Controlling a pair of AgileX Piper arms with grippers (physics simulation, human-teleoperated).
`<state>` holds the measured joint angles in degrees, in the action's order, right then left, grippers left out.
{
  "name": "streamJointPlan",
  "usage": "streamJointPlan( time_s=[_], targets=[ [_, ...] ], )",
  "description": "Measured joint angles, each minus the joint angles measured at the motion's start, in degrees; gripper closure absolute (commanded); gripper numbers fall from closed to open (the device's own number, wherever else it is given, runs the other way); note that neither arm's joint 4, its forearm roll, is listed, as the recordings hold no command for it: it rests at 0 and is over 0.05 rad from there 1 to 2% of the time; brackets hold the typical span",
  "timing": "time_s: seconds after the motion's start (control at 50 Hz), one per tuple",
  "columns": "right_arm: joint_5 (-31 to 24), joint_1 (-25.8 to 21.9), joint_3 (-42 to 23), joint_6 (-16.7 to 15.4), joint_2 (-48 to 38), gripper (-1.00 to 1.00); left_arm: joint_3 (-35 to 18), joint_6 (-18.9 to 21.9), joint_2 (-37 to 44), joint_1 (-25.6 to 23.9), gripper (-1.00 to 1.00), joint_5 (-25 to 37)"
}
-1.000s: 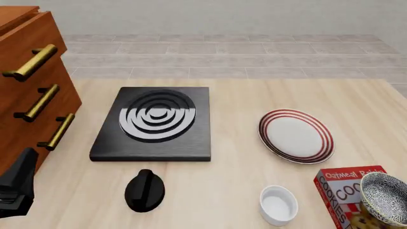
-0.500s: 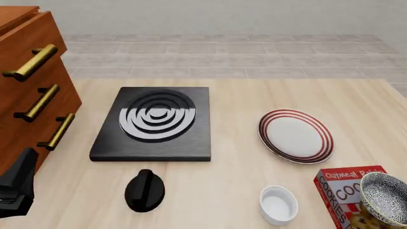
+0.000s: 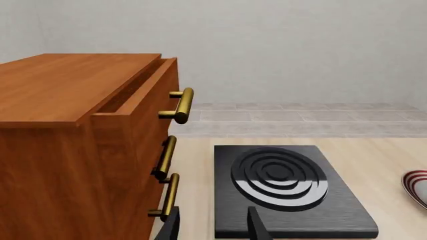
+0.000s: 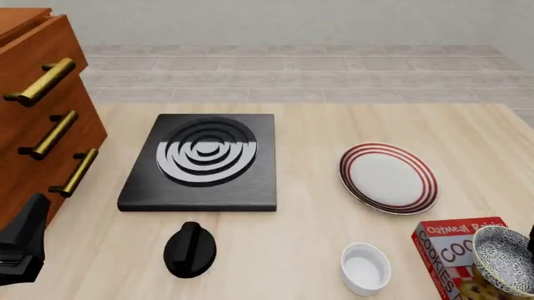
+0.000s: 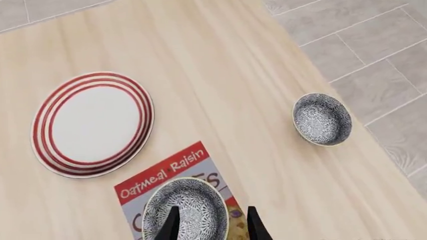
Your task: Pick the akita bowl on the cookies box and place it on the plate.
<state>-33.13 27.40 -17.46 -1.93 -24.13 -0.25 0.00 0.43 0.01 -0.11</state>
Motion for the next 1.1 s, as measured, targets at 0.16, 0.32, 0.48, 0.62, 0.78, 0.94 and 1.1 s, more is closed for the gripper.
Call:
streamJointPlan(
  time_s=[0.16,0.32,0.48,0.62,0.78,0.94,1.1],
  targets=[
    [1.56,0.5,1.6,-0.07,-0.7,-1.0,0.0,0.01,0.0,0.0,-1.0,0.0],
    [3.3,1.1,3.19,-0.08,-1.55,-1.0,0.0,0.01,0.0,0.0,-1.0,0.0],
    [4.91,1.62,4.42,-0.17,-2.47,-1.0,0.0,0.0,0.01,0.0,-1.0,0.0],
    [6.07,1.92,5.31,-0.33,-3.22,-1.0,0.0,0.0,0.01,0.0,-1.0,0.0],
    [7.31,2.06,6.3,-0.45,-4.02,-1.0,0.0,0.0,0.0,0.0,-1.0,0.0],
    [8.41,2.02,7.18,-0.67,-4.87,-1.0,0.0,0.0,0.0,0.0,-1.0,0.0],
    [9.57,1.85,8.19,-0.84,-5.79,-1.0,0.0,0.0,0.0,0.0,-1.0,0.0]
  ],
)
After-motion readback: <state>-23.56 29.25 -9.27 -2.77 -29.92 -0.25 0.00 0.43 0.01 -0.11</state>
